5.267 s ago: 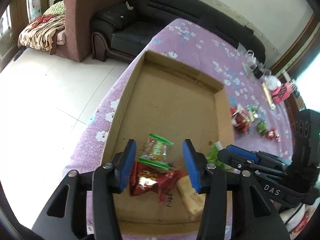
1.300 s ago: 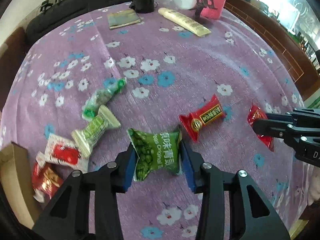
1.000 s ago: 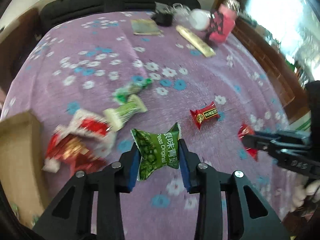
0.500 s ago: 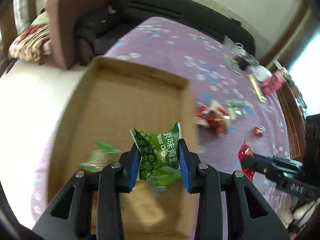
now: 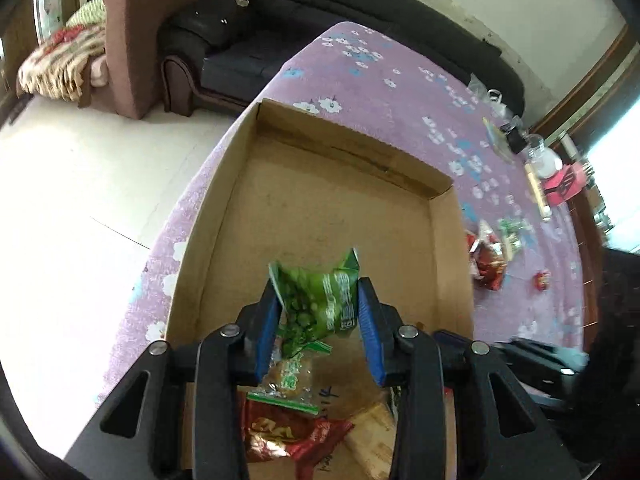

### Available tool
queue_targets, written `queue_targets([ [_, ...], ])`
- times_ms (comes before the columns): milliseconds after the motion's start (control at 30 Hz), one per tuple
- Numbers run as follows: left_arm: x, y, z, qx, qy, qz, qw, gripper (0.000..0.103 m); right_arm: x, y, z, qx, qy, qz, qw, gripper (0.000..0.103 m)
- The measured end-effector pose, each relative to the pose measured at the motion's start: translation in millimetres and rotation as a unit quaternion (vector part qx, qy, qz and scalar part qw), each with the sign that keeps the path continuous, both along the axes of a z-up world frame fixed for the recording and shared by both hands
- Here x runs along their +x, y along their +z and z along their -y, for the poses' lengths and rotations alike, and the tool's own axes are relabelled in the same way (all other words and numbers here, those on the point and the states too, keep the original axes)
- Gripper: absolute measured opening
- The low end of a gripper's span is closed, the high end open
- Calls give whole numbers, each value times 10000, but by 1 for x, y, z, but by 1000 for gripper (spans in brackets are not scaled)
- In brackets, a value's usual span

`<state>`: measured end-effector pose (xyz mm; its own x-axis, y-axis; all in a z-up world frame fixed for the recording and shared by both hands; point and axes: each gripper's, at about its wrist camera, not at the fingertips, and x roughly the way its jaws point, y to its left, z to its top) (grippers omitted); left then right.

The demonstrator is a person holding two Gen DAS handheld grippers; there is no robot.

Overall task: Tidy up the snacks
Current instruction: 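Carry both packets over the cardboard box and open both tools, then grasp a red candy packet with the right tool while the left tool grasps a green-and-white biscuit packet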

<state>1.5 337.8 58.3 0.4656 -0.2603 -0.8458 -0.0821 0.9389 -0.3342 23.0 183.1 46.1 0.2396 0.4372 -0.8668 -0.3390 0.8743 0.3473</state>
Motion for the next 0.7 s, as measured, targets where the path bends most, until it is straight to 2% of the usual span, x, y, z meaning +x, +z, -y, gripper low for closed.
queue_targets([
  [33, -1, 3, -1, -52, -5, 13, 10000, 43, 1, 0, -1, -7, -18, -22, 10000, 19],
  [100, -6, 13, -3, -7, -10, 72, 10000, 52, 4, 3, -1, 61, -77, -52, 9999, 22],
  [233, -17, 35, -4, -314, -49, 321, 9990, 57, -2, 18, 14, 135, -369, 14, 9992, 22],
  [333, -19, 50, 7, -415, -251, 570, 9972, 60, -6, 34, 41, 55, -683, 101, 9976, 22],
  [433, -13, 59, 27, -532, -402, 518, 9964, 60, -16, 44, 86, -68, -1144, 186, 9932, 22],
  [533, -16, 68, 54, -639, -653, 733, 9931, 60, -27, 41, 142, -301, -1672, 142, 9854, 22],
  [633, -19, 69, 90, -759, -999, 813, 9888, 60, -38, 33, 199, -394, -2226, 19, 9741, 22],
  [700, -21, 65, 111, -669, -1160, 779, 9879, 60, -41, 29, 236, -340, -2596, -19, 9651, 23],
])
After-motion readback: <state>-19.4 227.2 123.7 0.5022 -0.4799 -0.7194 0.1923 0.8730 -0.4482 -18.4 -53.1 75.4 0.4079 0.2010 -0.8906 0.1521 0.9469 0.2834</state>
